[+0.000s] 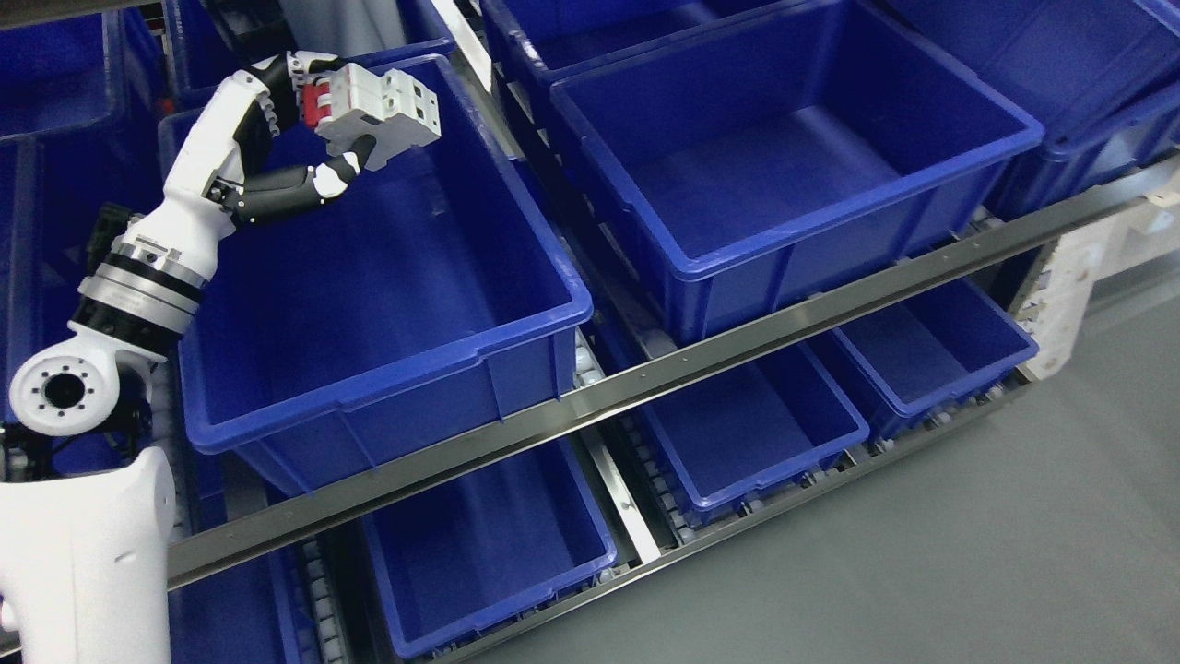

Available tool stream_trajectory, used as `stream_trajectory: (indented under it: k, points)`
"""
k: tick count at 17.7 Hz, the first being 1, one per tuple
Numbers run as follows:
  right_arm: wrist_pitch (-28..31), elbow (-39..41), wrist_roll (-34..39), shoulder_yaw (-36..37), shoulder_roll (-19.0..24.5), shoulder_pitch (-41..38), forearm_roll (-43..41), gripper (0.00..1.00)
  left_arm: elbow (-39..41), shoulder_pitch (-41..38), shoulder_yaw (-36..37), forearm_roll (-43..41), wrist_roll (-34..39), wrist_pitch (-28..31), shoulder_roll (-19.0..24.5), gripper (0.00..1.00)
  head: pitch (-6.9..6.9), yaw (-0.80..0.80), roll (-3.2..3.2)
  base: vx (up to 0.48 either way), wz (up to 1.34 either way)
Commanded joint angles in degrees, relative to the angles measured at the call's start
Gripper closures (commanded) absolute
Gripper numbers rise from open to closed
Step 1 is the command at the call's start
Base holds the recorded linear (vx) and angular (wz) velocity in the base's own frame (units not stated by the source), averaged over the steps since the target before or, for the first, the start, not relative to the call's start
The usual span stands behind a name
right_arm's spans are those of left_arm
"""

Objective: Place circuit breaker on shelf
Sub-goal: 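Lower the left hand with the breaker into the nearest blue bin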

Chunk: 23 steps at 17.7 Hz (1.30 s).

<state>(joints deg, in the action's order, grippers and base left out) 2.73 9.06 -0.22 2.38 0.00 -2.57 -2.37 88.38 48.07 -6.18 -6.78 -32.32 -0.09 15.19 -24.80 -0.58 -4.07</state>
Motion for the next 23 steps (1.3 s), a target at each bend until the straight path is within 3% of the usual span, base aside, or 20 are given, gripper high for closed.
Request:
stream_trajectory:
  k: [1, 7, 12, 18, 23]
  points:
    - [-0.01, 0.00, 0.04, 0.00, -1.00, 0.03, 0.00, 0.00, -19.27, 8.16, 10.03, -12.45, -2.84, 0.18, 5.38, 0.76, 0.00, 0.00, 0.00, 0.091, 0.38]
    - [-0.01, 0.00, 0.04, 0.00, -1.00, 0.03, 0.00, 0.00, -37.46, 21.08, 15.66, -20.64, -2.84, -1.05, -1.73, 0.76, 0.00, 0.00, 0.00, 0.081, 0.27]
    - [-0.01, 0.00, 0.04, 0.00, -1.00, -0.06, 0.00, 0.00, -50.82, 25.93, 17.60, -27.65, -2.58, -1.41, -8.24, 0.76, 0.00, 0.00, 0.00, 0.049, 0.09]
    - [-0.01, 0.00, 0.04, 0.00, -1.00, 0.03, 0.00, 0.00, -57.17, 26.37, 18.39, -30.57, -1.43, -1.85, -8.60, 0.76, 0.00, 0.00, 0.00, 0.013, 0.00]
    - [-0.01, 0.00, 0.04, 0.00, -1.00, -0.06, 0.00, 0.00, -63.24, 27.87, 23.48, -30.57, 0.76, -1.93, -9.57, 0.74, 0.01, 0.00, 0.00, 0.000, 0.00]
